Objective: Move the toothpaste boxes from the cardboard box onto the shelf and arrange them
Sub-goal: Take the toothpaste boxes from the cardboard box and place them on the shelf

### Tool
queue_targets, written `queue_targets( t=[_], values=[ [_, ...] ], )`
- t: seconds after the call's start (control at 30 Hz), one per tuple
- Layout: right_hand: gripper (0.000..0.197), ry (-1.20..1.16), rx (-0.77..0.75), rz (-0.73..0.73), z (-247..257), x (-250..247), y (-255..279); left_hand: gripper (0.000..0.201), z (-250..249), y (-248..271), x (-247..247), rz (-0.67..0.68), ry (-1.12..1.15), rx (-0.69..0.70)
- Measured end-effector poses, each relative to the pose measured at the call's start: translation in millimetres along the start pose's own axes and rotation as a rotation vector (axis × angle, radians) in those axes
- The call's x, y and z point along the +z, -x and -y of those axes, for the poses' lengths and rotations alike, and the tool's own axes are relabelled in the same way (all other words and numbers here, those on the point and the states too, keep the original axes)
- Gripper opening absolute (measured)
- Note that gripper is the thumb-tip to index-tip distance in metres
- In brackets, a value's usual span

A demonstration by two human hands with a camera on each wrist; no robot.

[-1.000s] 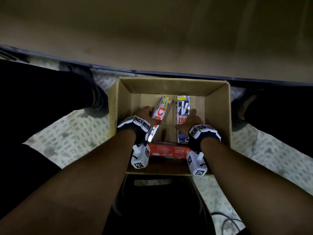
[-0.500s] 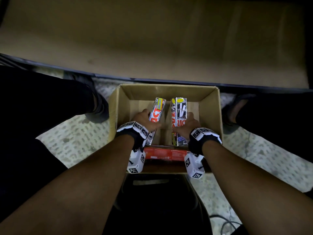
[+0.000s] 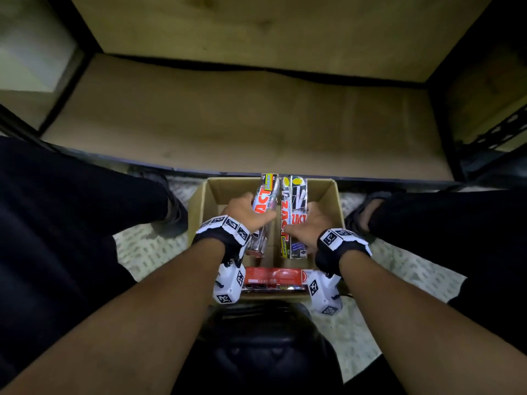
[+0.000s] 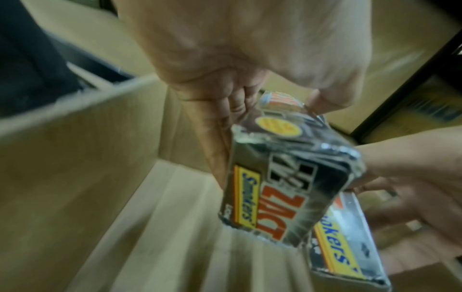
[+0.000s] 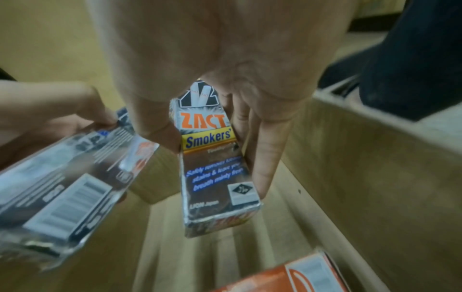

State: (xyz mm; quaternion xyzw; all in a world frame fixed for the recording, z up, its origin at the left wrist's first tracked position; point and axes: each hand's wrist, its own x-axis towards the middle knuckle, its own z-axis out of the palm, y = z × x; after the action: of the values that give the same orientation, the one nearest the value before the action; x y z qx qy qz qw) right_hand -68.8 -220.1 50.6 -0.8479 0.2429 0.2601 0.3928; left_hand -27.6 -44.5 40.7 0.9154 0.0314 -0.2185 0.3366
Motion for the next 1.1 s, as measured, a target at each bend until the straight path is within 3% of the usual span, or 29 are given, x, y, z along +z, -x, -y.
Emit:
queue_targets(
  t=[0.33, 0.87, 1.1],
  values=[
    [0.052, -0.054, -0.208, -0.151, 47.5, -63.7, 62.3, 0.03, -61.2, 46.1, -67.1, -0.156, 0.096, 0.169],
    [0.067, -0.003, -0.532, -0.395, 158.8, -187.8, 187.8, 0.033, -194.0, 120.7, -211.6, -0.485, 0.192, 0.531],
    [0.062, 0.023, -0.684, -0.52, 215.5, -240.9, 227.0, 0.035, -244.7, 138.6, -276.0, -0.631, 0.141, 0.676]
  ],
)
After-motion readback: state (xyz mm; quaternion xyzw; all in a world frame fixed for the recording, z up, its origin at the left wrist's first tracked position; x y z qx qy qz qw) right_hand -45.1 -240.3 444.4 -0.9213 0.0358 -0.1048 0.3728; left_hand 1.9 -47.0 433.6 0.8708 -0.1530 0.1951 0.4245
